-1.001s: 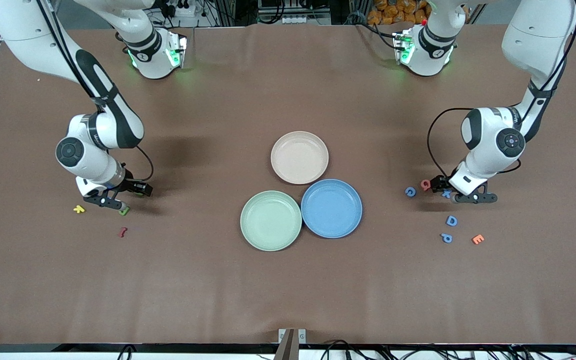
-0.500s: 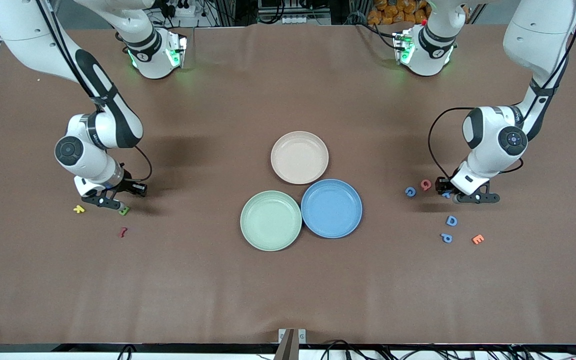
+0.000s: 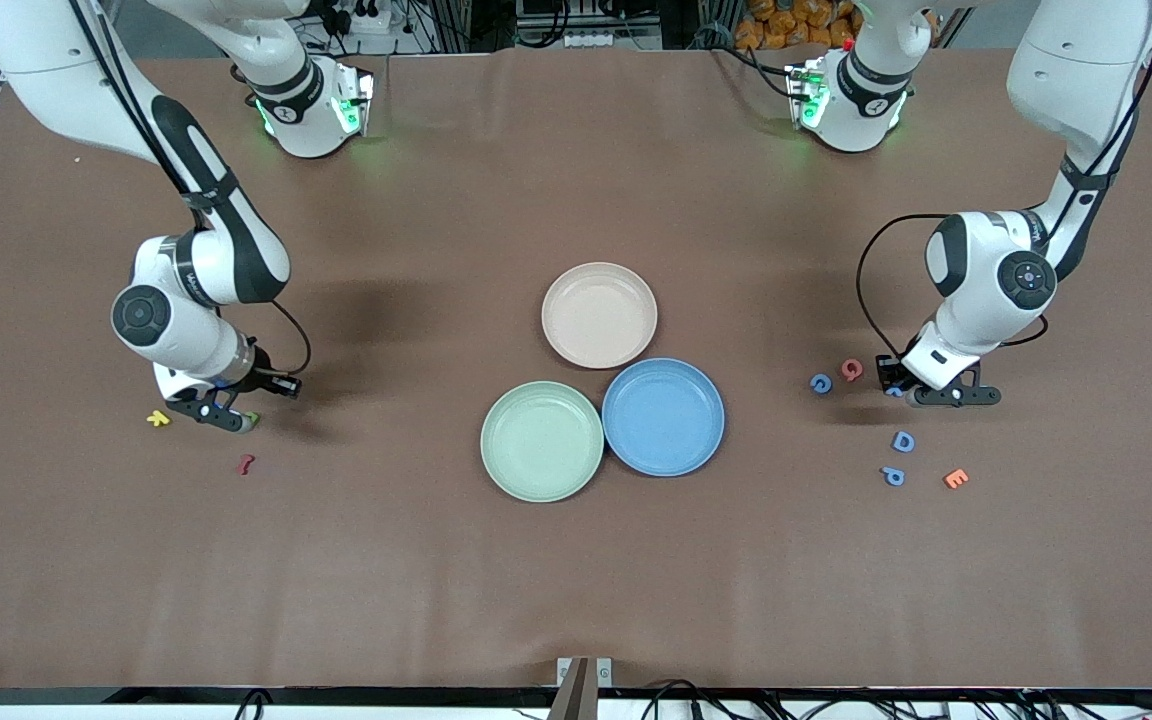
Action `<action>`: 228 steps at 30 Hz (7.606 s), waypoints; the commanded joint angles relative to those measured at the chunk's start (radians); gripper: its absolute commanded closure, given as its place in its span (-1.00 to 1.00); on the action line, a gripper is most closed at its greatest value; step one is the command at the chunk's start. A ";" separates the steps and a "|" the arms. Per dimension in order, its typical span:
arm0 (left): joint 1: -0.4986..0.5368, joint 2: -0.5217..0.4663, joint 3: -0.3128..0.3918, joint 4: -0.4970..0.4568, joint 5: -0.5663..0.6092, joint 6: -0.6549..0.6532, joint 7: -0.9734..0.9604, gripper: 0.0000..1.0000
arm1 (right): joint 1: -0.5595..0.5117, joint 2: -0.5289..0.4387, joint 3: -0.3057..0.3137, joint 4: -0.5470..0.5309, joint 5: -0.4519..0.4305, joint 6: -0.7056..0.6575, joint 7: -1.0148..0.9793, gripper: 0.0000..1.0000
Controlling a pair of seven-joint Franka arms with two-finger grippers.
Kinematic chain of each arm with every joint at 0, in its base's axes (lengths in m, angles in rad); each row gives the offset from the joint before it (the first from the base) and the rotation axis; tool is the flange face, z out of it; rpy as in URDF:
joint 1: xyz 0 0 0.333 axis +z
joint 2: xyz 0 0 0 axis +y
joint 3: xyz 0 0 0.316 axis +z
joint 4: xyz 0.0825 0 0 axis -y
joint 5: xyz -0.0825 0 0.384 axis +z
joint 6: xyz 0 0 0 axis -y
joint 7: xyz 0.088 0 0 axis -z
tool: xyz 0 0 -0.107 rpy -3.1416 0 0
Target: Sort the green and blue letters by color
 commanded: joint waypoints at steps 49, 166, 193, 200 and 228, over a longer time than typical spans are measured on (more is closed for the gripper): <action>-0.502 -0.030 -0.002 0.397 0.088 -0.472 -0.750 1.00 | 0.430 0.437 0.068 0.805 0.106 -0.161 0.885 1.00; -0.238 0.018 -0.007 0.127 0.134 -0.225 -0.398 -0.46 | -0.119 0.072 -0.020 0.015 -0.129 0.192 0.046 -0.42; -0.238 0.019 -0.010 0.106 0.132 -0.194 -0.399 -0.46 | -0.114 0.117 -0.040 0.041 -0.157 0.208 0.044 0.91; -0.237 0.018 -0.010 0.080 0.129 -0.160 -0.399 -0.46 | -0.098 0.094 -0.038 0.043 -0.155 0.195 0.047 1.00; -0.226 0.018 -0.010 0.075 0.129 -0.154 -0.401 -0.45 | 0.097 0.109 0.028 0.290 0.038 -0.062 0.351 1.00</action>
